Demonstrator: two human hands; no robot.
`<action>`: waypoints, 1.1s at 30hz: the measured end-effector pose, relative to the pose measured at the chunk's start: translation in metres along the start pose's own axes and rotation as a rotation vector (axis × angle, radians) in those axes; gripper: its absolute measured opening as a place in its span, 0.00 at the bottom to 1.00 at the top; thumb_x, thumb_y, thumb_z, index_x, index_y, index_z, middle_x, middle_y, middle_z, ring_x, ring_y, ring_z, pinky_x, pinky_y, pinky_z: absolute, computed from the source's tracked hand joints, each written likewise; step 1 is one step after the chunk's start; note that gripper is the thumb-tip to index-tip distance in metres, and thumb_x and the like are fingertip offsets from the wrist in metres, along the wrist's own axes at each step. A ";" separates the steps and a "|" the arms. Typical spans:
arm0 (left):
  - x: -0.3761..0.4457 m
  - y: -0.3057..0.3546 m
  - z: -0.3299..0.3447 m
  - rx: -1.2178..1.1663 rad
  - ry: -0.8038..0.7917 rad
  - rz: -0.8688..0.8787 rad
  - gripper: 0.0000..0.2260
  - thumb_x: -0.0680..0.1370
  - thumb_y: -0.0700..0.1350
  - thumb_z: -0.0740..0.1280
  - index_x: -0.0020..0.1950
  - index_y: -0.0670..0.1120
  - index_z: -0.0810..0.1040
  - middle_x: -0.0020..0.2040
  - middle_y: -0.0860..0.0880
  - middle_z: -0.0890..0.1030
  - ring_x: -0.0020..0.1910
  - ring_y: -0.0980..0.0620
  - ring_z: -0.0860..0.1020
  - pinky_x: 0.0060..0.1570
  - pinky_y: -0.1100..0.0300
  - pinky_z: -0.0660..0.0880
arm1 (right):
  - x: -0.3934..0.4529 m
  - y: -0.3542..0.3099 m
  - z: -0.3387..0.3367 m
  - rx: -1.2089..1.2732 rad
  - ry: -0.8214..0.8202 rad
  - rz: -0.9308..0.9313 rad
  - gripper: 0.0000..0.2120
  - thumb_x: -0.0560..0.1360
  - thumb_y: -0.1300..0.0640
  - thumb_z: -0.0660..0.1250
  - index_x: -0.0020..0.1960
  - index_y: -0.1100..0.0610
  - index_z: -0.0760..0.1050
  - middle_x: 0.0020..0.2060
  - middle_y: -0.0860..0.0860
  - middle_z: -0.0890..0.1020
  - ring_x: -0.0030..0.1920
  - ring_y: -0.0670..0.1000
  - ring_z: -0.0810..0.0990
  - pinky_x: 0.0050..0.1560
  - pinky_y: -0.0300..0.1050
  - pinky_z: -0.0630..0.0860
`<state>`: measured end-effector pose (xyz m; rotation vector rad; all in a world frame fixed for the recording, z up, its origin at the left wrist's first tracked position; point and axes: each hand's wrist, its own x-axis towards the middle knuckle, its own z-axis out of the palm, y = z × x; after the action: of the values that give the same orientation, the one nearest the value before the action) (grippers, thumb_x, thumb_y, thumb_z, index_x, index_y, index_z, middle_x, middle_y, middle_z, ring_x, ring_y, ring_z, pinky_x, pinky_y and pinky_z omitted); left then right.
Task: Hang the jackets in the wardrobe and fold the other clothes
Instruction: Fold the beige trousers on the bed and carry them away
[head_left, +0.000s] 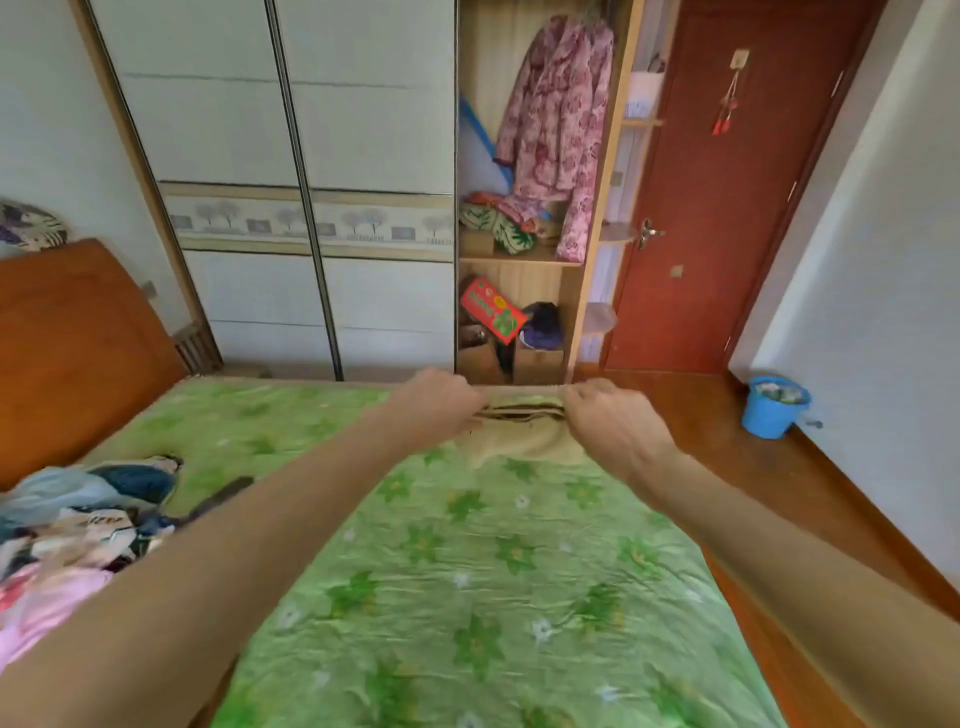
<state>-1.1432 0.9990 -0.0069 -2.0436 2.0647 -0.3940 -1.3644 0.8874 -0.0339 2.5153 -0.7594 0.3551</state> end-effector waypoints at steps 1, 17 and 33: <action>-0.012 0.022 0.041 -0.089 -0.085 -0.009 0.11 0.86 0.50 0.61 0.64 0.48 0.76 0.56 0.43 0.83 0.55 0.40 0.82 0.45 0.52 0.71 | -0.026 -0.024 0.025 0.057 -0.120 0.033 0.12 0.77 0.65 0.67 0.59 0.57 0.76 0.50 0.56 0.84 0.58 0.59 0.81 0.40 0.52 0.78; -0.248 0.299 0.345 -0.635 -0.541 -0.093 0.08 0.84 0.46 0.63 0.59 0.46 0.80 0.54 0.45 0.84 0.53 0.43 0.83 0.52 0.52 0.75 | -0.343 -0.230 0.182 0.574 -0.962 0.194 0.09 0.83 0.64 0.59 0.58 0.58 0.77 0.46 0.55 0.81 0.46 0.56 0.82 0.41 0.47 0.72; -0.337 0.405 0.499 -0.736 -0.390 -0.166 0.25 0.85 0.51 0.61 0.79 0.40 0.67 0.78 0.41 0.71 0.78 0.40 0.69 0.74 0.45 0.70 | -0.501 -0.350 0.310 0.556 -0.875 0.131 0.20 0.77 0.62 0.69 0.69 0.62 0.76 0.63 0.60 0.81 0.66 0.62 0.80 0.59 0.56 0.80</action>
<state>-1.3534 1.3161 -0.6247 -2.4049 1.9552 0.8050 -1.5375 1.2061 -0.6156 3.1490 -1.2803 -0.6413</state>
